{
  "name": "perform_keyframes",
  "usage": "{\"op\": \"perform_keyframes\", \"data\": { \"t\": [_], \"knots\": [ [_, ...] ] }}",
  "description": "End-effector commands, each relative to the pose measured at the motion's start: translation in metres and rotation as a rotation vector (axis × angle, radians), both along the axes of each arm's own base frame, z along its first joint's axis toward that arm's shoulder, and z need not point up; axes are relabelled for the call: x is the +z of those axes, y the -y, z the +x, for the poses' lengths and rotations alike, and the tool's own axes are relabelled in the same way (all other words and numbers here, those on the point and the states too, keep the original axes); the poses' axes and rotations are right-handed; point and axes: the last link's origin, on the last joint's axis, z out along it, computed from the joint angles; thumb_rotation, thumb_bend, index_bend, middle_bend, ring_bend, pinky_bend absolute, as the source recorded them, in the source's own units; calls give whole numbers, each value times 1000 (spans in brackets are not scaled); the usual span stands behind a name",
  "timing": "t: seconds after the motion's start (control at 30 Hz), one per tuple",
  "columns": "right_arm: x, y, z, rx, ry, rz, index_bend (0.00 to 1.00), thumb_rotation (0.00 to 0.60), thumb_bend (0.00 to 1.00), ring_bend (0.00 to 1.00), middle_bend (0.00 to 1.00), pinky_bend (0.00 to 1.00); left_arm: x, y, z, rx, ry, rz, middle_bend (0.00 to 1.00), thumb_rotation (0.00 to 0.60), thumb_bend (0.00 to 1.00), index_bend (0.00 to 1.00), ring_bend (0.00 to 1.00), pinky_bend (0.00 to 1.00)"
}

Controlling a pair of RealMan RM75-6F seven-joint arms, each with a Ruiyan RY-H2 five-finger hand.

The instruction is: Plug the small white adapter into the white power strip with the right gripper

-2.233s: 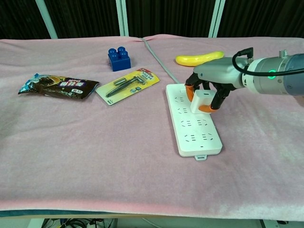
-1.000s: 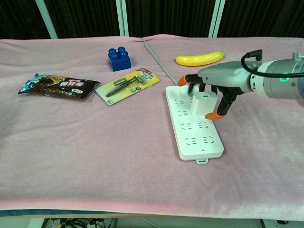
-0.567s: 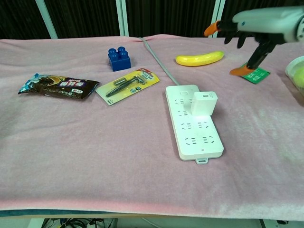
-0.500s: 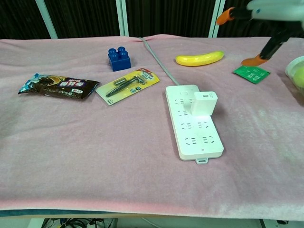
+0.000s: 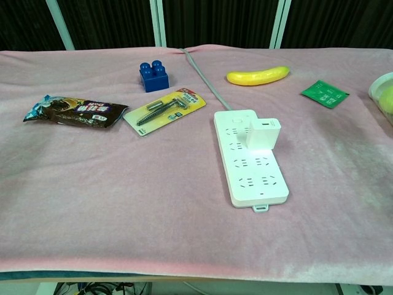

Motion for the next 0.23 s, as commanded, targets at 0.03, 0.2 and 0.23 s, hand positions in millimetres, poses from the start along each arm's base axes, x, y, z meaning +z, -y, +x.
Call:
{"op": "perform_keyframes", "data": {
  "t": [0.03,0.2,0.23],
  "knots": [
    [-13,-22,-24,-7,11,-18,5,600,216,191,43,233,-2,2,0,-15,3,-6,0,600,236,9,0,0],
    [-16,-20,-29,6,18,-26,5,600,216,192,45,232,-5,4,-1,-14,5,-14,0,600,236,9,0,0],
    [-15,-19,-28,14,15,-33,5,600,216,194,45,232,-5,4,-2,-12,1,-15,0,600,236,9,0,0]
  ]
}}
